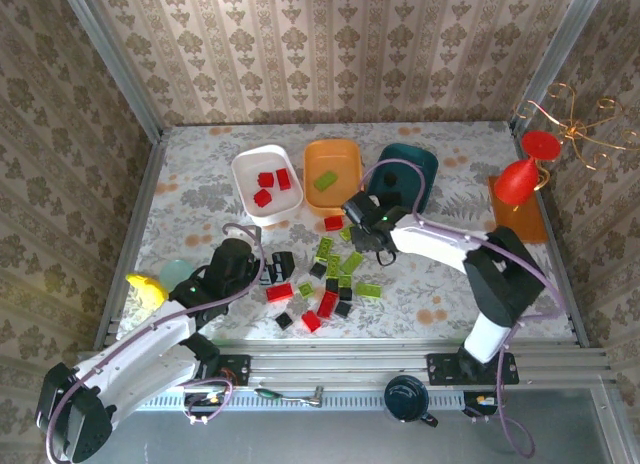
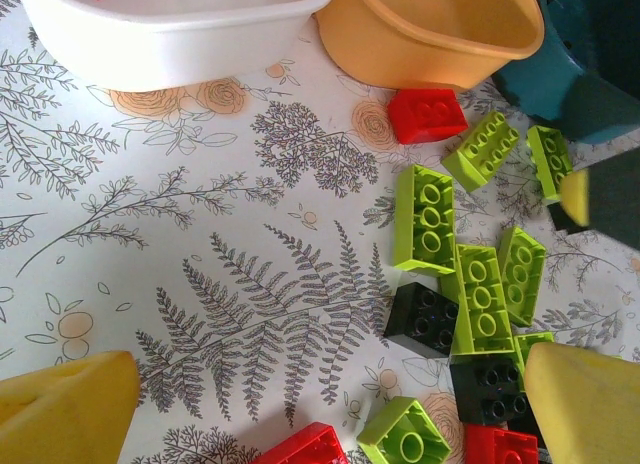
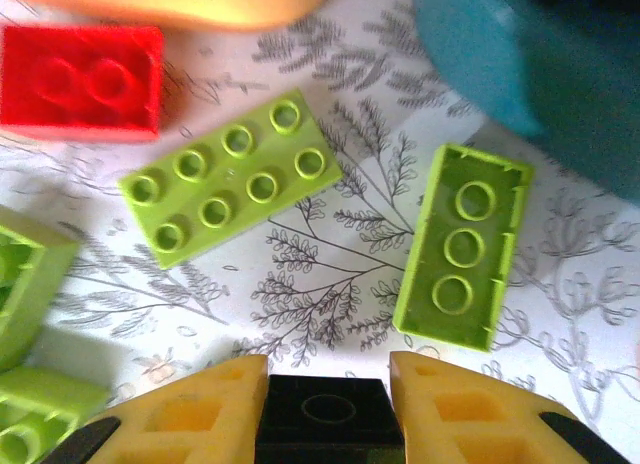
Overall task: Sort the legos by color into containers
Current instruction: Pick up the lego from the center of the table, then place the lego in the container, then pick up the lego from the middle-left of the table.
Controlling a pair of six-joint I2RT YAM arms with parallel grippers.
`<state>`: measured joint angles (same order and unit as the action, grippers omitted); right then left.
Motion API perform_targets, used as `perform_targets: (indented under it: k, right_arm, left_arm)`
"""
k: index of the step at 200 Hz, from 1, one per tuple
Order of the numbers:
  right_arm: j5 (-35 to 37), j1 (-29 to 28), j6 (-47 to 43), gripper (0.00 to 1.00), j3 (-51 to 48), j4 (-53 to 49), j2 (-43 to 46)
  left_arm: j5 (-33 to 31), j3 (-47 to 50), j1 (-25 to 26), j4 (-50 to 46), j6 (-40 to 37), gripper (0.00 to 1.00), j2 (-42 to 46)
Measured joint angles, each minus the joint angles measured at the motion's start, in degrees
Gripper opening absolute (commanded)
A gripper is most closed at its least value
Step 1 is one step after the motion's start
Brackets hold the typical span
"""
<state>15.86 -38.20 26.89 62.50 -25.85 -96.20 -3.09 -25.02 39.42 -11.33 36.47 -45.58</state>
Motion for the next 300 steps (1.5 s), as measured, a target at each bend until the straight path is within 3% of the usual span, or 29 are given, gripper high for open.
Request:
perform_targets:
  k: [39,66,98,137,152,174,191,234,271,300]
  right_arm:
    - [-0.50,1.75,-0.17,0.30,0.20,-0.52,10.08]
    - [-1.11,8.72,-0.24,0.29,3.65,-1.20,11.02]
    - [-1.03,16.72,-0.24,0.29,10.54,-1.38,5.66]
    - [-0.98,20.59,-0.28,0.29,19.50,-1.77,-7.23]
    - [-1.03,21.35,-0.37,0.36,22.18,-2.14,-11.50]
    - [-1.09,21.94,-0.68,0.58,24.55,-3.93,-14.84]
    - [-1.31,21.90,-0.87,0.67,25.33,-4.66,-15.06]
    - [-2.38,19.54,-1.07,0.74,22.38,-4.42,-7.98]
    - [-3.04,11.06,-1.22,0.75,10.40,-2.58,6.58]
    - [-4.22,3.50,-0.83,0.75,0.04,-1.55,12.37]
  left_arm:
    - [-0.35,-0.02,0.00,-0.31,0.00,1.00,0.02]
    - [-0.59,-0.02,0.00,-1.40,0.04,1.00,0.35]
    - [-0.61,-0.02,0.00,-2.60,1.01,1.00,2.10]
    - [-0.59,-0.02,0.00,-3.91,2.21,1.00,4.09]
    - [-0.59,-0.02,0.00,-5.01,2.60,1.00,4.83]
    - [-0.59,0.00,0.04,-6.73,3.04,1.00,7.06]
    - [-0.61,0.00,0.04,-7.45,3.08,1.00,8.68]
    - [-0.63,0.00,0.04,-9.75,3.48,1.00,9.33]
    - [-0.83,0.00,0.04,-9.99,3.45,1.00,9.33]
    - [-0.83,0.00,0.04,-10.16,3.45,1.00,8.85]
